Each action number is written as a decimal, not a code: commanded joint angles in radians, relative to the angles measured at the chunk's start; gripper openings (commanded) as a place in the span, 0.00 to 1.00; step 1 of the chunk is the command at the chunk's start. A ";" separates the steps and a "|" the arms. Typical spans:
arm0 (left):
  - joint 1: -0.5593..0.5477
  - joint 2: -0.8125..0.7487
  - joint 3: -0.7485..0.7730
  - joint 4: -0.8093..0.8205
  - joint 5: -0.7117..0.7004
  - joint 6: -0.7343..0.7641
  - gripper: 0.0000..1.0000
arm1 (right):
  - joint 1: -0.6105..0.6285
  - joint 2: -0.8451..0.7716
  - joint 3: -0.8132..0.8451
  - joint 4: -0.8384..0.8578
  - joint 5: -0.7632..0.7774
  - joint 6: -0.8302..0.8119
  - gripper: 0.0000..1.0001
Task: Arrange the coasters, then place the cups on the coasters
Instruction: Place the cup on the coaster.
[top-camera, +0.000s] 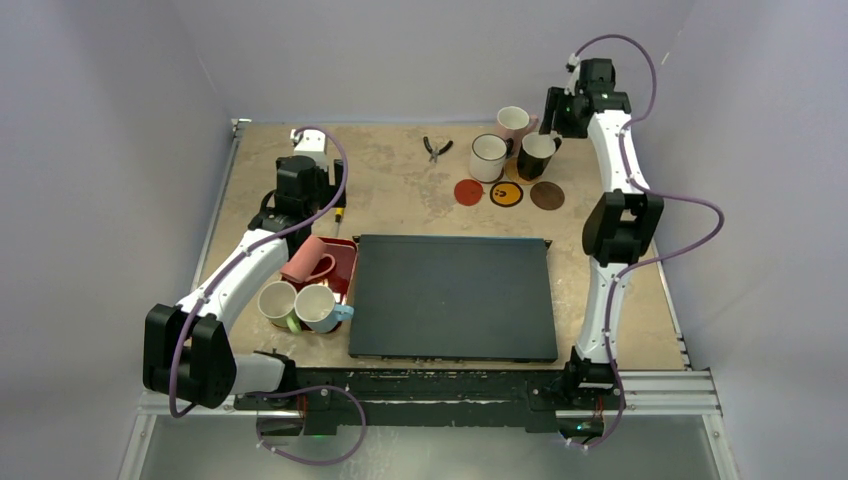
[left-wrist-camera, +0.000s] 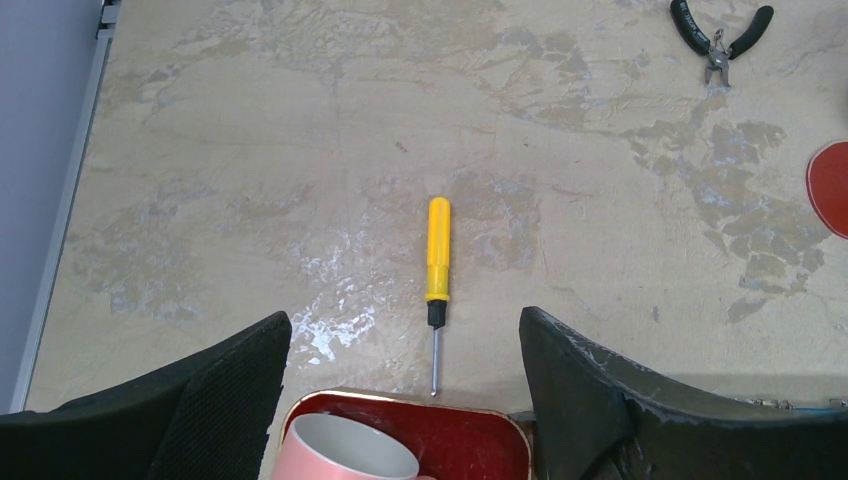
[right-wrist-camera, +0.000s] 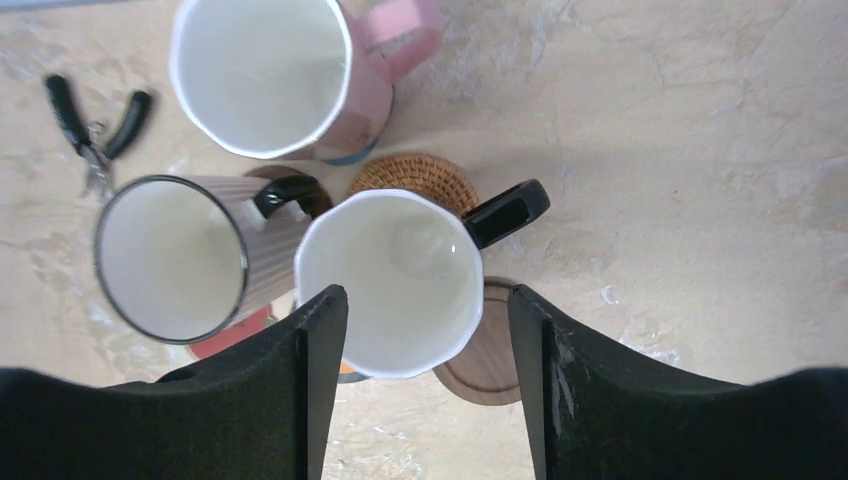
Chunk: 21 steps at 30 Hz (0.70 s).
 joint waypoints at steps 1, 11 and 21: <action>0.006 0.003 0.020 0.015 0.003 -0.011 0.80 | 0.005 -0.085 -0.005 0.043 -0.021 0.033 0.63; 0.007 -0.001 0.019 0.014 0.001 -0.010 0.80 | 0.005 -0.110 -0.121 0.046 0.071 0.087 0.63; 0.007 -0.002 0.019 0.014 0.004 -0.010 0.80 | 0.005 -0.122 -0.201 0.080 0.075 0.100 0.54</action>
